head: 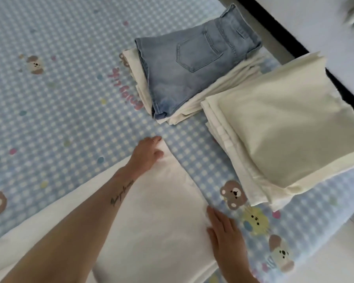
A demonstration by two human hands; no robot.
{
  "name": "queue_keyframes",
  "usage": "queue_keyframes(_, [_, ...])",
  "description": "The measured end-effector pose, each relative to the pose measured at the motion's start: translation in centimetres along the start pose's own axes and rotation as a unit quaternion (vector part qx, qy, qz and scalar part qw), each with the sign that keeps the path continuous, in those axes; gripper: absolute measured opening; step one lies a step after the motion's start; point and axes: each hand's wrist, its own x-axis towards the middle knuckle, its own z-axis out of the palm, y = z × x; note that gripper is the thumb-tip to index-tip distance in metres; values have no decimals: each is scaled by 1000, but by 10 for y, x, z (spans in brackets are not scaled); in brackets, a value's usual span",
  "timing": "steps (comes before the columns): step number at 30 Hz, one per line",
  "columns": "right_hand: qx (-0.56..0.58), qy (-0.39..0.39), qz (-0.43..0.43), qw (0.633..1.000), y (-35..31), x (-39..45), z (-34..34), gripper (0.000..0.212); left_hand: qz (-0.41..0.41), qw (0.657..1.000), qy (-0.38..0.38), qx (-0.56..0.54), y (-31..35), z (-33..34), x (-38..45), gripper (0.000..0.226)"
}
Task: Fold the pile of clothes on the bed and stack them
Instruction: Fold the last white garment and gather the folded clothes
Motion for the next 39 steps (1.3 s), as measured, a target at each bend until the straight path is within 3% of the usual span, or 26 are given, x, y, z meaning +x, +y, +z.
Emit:
queue_keyframes(2, [59, -39, 48, 996, 3, 0, -8, 52, -25, 997, -69, -27, 10, -11, 14, 38])
queue_keyframes(4, [136, -63, 102, 983, 1, -5, -10, 64, -11, 996, -87, -18, 12, -26, 15, 21])
queue_keyframes(8, [248, -25, 139, 958, -33, -16, -32, 49, 10, 999, -30, -35, -5, -73, -18, 16])
queue_keyframes(11, [296, -42, 116, 947, -82, -37, -52, 41, 8, 999, -1, -38, -37, -116, -75, 23])
queue_keyframes(16, [338, -158, 39, 927, -197, -91, -61, 53, -30, 996, 85, 23, -125, -164, -193, 20])
queue_keyframes(19, [300, -158, -40, 940, -254, -129, -38, 35, -47, 987, 149, 41, -187, -174, -258, 26])
queue_keyframes(22, [328, -289, -20, 899, -310, -161, -17, 30, -85, 980, 172, 59, -249, -172, -313, 32])
queue_keyframes(24, [357, -332, 21, 873, -329, -175, 2, 28, -104, 977, 175, 58, -286, -166, -341, 36])
queue_keyframes(27, [359, -381, 71, 849, -350, -195, 42, 46, -123, 973, 188, 59, -336, -152, -372, 36])
queue_keyframes(28, [372, -400, 44, 836, -359, -207, 56, 47, -134, 970, 193, 56, -348, -145, -376, 34])
queue_keyframes(29, [304, -457, -50, 835, -368, -217, 68, 46, -155, 965, 205, 41, -359, -137, -382, 31])
queue_keyframes(31, [176, -385, -12, 906, -387, -222, 84, 51, -216, 946, 240, -28, -369, -117, -392, 29])
queue_keyframes(32, [158, -284, -10, 946, -387, -215, 96, 53, -253, 926, 268, -83, -367, -105, -399, 30])
queue_keyframes(34, [141, -161, -133, 968, -377, -194, 105, 46, -325, 869, 311, -207, -351, -74, -416, 35])
queue_keyframes(35, [142, -139, -145, 969, -370, -176, 106, 43, -359, 845, 301, -259, -340, -56, -427, 45])
queue_keyframes(37, [70, -73, -43, 994, -340, -125, 107, 47, -415, 808, 251, -333, -314, -21, -447, 72])
queue_keyframes(39, [2, -105, 64, 992, -326, -97, 109, 59, -450, 781, 221, -372, -292, 6, -459, 90])
